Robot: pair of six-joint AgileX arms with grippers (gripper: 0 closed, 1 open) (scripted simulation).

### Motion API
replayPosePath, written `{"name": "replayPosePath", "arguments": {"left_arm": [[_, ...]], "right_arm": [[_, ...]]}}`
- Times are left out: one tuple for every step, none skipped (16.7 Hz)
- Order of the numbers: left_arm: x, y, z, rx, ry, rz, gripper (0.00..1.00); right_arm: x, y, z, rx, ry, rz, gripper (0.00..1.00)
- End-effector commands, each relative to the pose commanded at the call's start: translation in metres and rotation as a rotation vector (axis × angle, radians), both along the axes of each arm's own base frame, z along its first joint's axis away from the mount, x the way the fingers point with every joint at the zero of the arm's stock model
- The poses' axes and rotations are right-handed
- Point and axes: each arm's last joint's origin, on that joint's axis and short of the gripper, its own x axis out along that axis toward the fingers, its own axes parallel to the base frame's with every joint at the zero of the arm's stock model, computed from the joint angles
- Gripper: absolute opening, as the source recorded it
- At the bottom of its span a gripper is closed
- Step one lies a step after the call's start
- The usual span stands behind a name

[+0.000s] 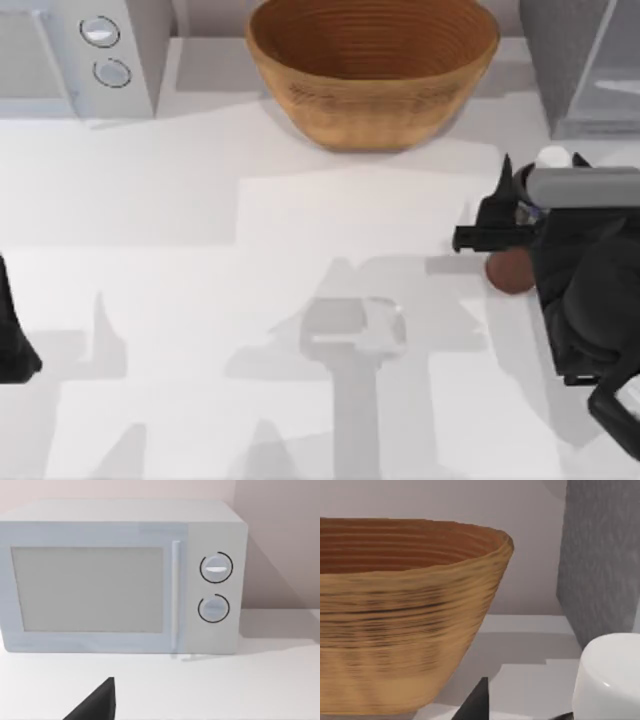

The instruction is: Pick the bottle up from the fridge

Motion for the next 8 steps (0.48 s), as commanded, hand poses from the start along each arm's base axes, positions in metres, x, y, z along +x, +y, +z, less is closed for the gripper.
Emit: {"name": "replayPosePath", "arguments": {"left_arm": [[0.0000, 0.0000, 0.0000, 0.000, 0.000, 0.000, 1.00], [0.0000, 0.0000, 0.0000, 0.000, 0.000, 0.000, 1.00], [0.0000, 0.0000, 0.0000, 0.000, 0.000, 0.000, 1.00], [0.0000, 0.0000, 0.0000, 0.000, 0.000, 0.000, 1.00], [0.0000, 0.0000, 0.0000, 0.000, 0.000, 0.000, 1.00], [0.0000, 0.0000, 0.0000, 0.000, 0.000, 0.000, 1.00], [0.0000, 0.0000, 0.0000, 0.000, 0.000, 0.000, 1.00], [0.0000, 0.0000, 0.0000, 0.000, 0.000, 0.000, 1.00]], "right_arm": [[0.0000, 0.0000, 0.0000, 0.000, 0.000, 0.000, 0.90], [0.0000, 0.0000, 0.0000, 0.000, 0.000, 0.000, 0.98], [0.0000, 0.0000, 0.0000, 0.000, 0.000, 0.000, 1.00], [0.0000, 0.0000, 0.0000, 0.000, 0.000, 0.000, 1.00], [0.0000, 0.0000, 0.0000, 0.000, 0.000, 0.000, 1.00], [0.0000, 0.0000, 0.0000, 0.000, 0.000, 0.000, 1.00], [0.0000, 0.0000, 0.0000, 0.000, 0.000, 0.000, 1.00], [0.0000, 0.0000, 0.0000, 0.000, 0.000, 0.000, 1.00]]}}
